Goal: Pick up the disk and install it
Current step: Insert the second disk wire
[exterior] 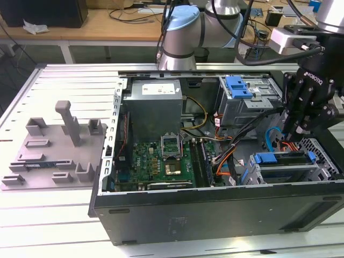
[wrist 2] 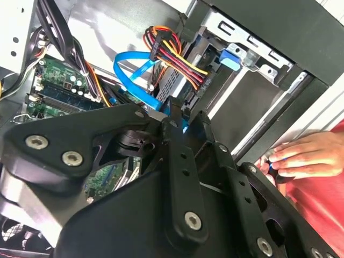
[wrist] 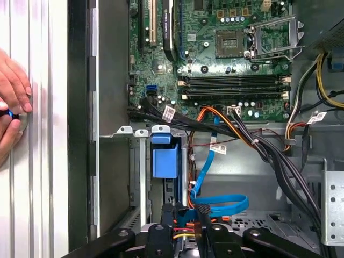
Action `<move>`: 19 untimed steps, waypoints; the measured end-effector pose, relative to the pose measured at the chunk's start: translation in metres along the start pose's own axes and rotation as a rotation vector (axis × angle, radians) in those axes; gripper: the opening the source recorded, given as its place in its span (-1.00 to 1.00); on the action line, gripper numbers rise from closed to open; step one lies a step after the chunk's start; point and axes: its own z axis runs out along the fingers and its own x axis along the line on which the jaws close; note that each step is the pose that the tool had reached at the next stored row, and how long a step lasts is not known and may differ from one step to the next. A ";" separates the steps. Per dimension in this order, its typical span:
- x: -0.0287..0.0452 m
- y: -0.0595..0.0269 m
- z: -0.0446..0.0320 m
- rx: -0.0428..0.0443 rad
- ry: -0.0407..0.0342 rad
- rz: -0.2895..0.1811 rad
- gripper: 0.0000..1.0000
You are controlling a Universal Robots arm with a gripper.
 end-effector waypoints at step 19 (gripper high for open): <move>0.0153 -0.0003 0.0025 -0.0049 -0.0741 0.020 -0.68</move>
